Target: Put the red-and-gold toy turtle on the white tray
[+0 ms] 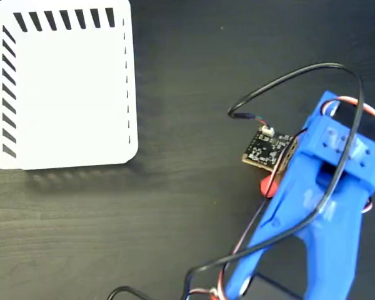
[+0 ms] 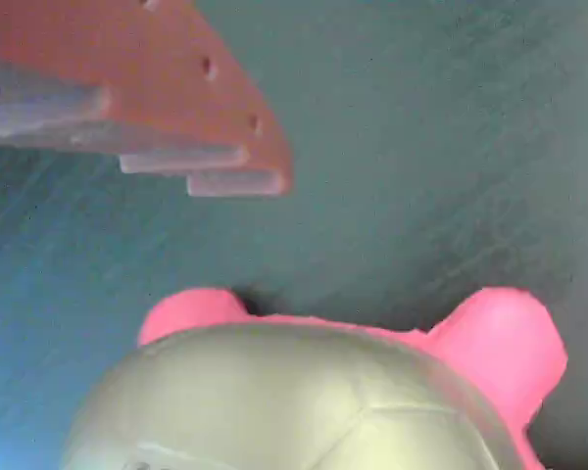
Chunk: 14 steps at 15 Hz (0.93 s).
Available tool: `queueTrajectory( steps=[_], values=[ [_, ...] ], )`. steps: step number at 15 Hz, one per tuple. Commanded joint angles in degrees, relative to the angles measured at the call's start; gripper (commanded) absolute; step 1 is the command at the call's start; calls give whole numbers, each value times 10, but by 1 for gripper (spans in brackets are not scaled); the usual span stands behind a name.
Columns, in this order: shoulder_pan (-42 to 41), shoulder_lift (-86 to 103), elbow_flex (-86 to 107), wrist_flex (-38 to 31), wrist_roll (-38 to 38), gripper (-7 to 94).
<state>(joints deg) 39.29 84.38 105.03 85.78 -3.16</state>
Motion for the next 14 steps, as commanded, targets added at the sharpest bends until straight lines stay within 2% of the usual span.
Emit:
queueTrajectory(
  steps=[1,11,14],
  values=[
    [-1,7,-19,-14,-7,73],
    [11,-69,-22,-76,-1,73],
    [16,-75,-20,-85,-3,64]
  ],
)
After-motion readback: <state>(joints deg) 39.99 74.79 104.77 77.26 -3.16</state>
